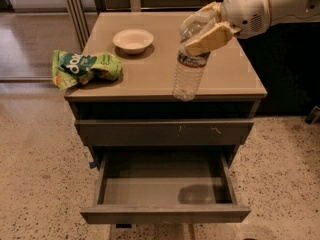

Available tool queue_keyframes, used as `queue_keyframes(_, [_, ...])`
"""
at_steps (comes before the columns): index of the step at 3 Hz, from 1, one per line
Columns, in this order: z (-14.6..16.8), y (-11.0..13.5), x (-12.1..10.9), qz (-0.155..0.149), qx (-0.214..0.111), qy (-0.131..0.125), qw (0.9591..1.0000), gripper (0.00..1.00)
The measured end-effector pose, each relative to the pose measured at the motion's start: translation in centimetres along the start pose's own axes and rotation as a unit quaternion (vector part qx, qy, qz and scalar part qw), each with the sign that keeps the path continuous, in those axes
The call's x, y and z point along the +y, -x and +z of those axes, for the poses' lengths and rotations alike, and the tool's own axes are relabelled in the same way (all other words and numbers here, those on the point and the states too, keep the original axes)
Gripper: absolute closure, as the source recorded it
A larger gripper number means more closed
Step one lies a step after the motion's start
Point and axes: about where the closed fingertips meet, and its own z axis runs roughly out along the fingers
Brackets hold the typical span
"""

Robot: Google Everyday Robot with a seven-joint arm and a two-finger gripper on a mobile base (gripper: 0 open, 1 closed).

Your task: Place water bottle into middle drawer

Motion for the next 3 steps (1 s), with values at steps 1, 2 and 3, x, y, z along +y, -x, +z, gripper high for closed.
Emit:
queue_keyframes(1, [1.0, -1.7, 0.7, -0.013, 0.029, 0.001, 0.9995, 1.0])
queue_keyframes(2, [1.9, -3.9, 2.8, -0.038, 0.048, -0.014, 0.998, 1.0])
queue_keyframes(3, [2.7, -8.5, 5.3, -0.028, 0.053, -0.047, 0.9971, 1.0])
